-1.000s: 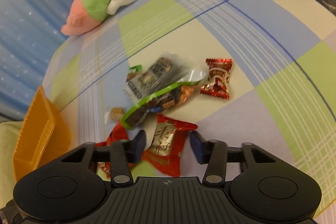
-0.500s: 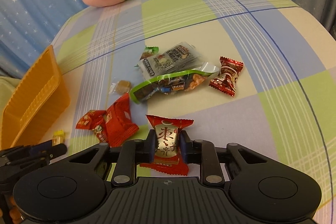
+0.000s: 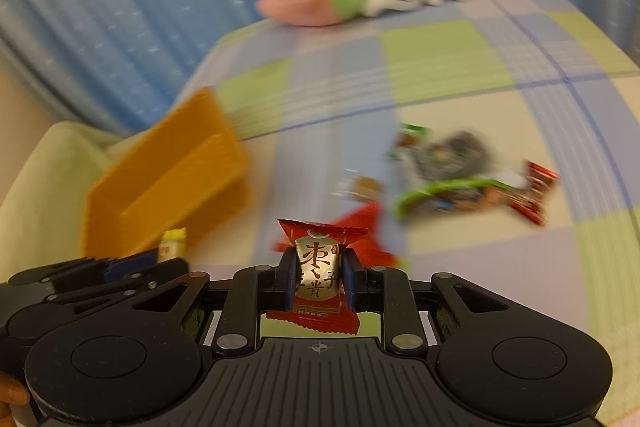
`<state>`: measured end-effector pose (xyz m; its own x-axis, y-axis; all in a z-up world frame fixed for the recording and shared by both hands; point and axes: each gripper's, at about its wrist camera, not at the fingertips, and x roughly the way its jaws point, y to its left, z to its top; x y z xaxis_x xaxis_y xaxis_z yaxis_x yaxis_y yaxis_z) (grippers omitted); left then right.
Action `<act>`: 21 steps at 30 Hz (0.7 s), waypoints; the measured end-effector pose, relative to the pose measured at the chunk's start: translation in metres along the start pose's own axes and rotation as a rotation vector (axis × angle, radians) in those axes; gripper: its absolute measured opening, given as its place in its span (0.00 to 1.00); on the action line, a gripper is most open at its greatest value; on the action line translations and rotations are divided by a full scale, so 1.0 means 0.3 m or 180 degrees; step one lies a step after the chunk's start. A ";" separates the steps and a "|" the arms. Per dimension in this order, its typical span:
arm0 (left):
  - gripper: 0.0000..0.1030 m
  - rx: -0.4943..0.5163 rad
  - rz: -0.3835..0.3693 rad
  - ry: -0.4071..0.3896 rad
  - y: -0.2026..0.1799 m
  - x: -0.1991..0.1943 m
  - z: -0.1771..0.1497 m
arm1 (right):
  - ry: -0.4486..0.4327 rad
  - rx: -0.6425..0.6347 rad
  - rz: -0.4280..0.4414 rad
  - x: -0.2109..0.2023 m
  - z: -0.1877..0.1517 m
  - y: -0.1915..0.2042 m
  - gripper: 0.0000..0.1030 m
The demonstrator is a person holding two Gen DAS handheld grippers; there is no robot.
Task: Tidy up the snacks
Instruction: 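Carry both candies into the orange tray and open both tools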
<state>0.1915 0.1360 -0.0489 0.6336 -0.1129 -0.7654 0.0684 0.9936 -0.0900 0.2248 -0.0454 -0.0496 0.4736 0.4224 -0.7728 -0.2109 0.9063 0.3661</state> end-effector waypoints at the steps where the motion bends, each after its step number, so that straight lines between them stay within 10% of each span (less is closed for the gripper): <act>1: 0.23 -0.0032 0.0019 -0.0027 0.013 -0.015 0.005 | 0.0003 -0.0045 0.0050 0.007 0.007 0.023 0.23; 21: 0.23 -0.0657 0.0586 -0.0177 0.344 -0.073 0.060 | 0.0081 -0.0732 0.0662 0.273 0.158 0.419 0.23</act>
<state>0.1984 0.2412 -0.0299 0.6625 0.0754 -0.7453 -0.2065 0.9748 -0.0849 0.2776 0.1028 -0.0423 0.3791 0.5966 -0.7074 -0.4904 0.7778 0.3932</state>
